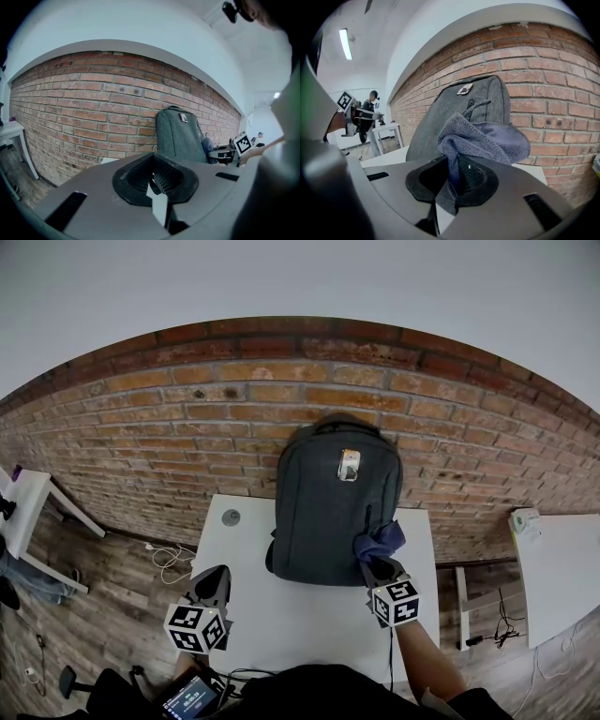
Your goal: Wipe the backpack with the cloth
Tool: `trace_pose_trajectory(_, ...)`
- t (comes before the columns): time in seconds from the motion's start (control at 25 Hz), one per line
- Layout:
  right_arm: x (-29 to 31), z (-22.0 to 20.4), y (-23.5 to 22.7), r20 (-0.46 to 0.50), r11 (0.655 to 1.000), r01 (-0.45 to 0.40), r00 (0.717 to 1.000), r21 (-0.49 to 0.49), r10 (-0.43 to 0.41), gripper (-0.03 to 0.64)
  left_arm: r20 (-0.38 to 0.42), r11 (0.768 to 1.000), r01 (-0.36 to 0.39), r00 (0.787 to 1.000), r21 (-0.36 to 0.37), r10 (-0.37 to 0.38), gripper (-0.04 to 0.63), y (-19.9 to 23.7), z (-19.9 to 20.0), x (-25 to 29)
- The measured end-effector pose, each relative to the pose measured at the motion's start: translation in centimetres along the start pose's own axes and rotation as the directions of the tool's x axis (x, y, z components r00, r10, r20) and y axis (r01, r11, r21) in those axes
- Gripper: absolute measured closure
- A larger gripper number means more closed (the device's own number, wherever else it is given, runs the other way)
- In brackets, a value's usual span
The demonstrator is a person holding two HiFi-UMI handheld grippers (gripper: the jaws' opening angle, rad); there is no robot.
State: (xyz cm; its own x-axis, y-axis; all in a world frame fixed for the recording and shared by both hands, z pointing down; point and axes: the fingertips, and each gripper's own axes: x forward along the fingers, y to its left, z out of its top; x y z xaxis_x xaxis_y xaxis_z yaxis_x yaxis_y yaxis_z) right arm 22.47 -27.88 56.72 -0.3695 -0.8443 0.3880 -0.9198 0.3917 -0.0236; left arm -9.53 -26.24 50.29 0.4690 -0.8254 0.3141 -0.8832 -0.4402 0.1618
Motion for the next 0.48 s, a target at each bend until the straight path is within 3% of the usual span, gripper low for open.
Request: trace_pose_trajectory(0.48,-0.6,-9.6,1.3,-0.194,0.995,0.003,0.981,0.103,0.017,0.569,-0.005,1.000,-0.004,1.000,-0.003,0.004,0.598,0.1,-0.1,0.0)
